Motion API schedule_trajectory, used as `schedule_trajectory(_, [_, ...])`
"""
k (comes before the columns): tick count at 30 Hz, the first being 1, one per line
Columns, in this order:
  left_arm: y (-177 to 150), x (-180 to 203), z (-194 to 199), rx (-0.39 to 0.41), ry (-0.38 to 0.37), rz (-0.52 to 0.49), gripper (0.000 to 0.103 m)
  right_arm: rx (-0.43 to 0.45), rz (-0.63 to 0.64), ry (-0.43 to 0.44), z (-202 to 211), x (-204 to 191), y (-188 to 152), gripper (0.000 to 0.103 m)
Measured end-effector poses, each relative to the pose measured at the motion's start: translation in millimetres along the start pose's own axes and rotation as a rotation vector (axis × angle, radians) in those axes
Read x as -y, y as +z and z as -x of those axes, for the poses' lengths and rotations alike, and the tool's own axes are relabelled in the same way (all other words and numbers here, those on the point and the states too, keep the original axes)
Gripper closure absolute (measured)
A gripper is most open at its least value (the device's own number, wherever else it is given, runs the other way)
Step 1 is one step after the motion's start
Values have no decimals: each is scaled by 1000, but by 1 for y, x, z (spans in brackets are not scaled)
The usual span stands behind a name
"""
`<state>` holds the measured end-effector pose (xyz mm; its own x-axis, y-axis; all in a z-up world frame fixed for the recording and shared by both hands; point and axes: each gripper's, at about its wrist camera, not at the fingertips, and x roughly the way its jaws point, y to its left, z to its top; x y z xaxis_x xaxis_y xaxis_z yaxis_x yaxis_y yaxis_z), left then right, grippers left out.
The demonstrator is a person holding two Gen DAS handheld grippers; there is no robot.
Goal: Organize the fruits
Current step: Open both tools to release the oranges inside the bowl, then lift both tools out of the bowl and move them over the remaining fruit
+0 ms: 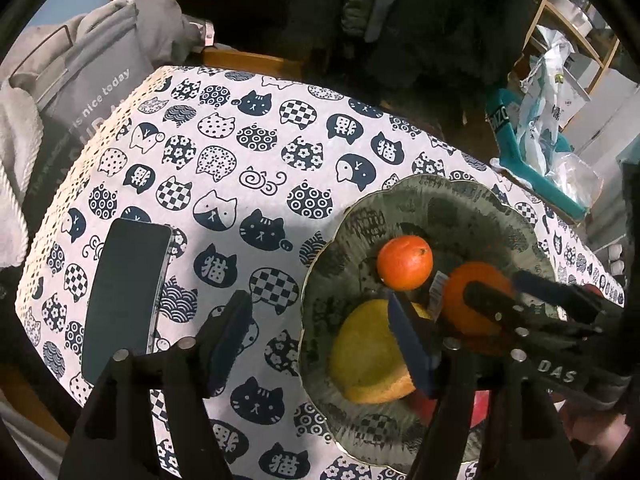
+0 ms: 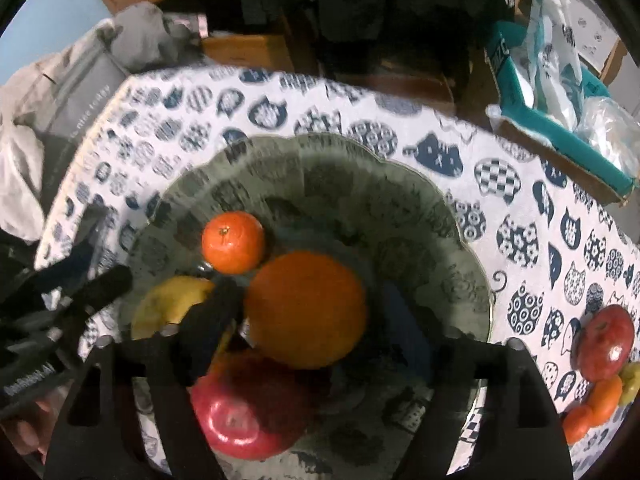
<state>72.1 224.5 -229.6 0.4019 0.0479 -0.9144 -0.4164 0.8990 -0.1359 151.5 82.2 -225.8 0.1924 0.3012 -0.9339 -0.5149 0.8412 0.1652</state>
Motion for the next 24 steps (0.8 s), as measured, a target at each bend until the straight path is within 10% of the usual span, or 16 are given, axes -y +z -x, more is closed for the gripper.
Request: schedule_trajectory(24, [-3, 44, 98, 183, -112, -67, 24, 313, 80, -171, 148, 5, -16, 23])
